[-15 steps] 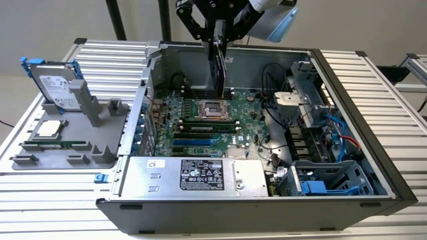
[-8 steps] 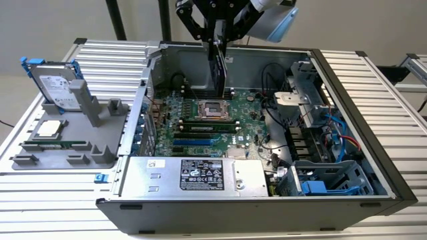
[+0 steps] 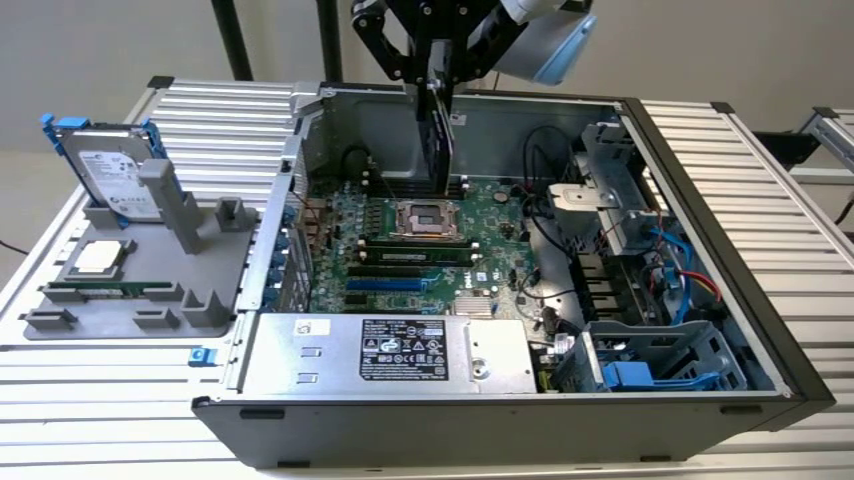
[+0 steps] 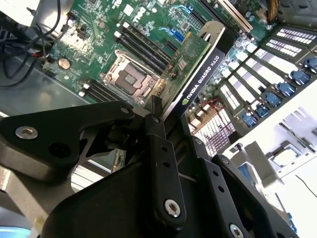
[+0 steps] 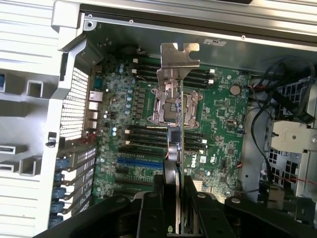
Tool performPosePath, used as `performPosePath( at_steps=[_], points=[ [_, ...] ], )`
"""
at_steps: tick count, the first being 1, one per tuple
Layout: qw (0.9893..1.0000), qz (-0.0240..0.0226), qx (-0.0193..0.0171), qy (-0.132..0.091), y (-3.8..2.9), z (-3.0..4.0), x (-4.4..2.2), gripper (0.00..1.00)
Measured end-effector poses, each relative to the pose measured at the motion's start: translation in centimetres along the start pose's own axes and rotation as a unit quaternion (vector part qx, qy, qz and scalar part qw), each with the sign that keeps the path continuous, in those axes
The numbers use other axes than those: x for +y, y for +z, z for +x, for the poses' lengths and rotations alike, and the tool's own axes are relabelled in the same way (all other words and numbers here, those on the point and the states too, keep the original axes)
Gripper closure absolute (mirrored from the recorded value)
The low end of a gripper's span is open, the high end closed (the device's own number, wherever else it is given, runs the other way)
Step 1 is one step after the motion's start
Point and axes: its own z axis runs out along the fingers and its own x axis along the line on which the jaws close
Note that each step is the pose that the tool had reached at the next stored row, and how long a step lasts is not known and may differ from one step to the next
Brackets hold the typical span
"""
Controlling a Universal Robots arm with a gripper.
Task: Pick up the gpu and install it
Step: 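Insert the gpu into the slot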
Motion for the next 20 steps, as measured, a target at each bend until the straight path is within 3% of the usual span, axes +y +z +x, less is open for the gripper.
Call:
performPosePath(
  at_steps=[10,20],
  points=[
    [0.9998,-0.0006,0.0012,-0.022,0.00,0.00,0.00,1.00],
    [0.9984,-0.0015,0.0029,-0.056,0.01,0.00,0.00,1.00]
  ],
)
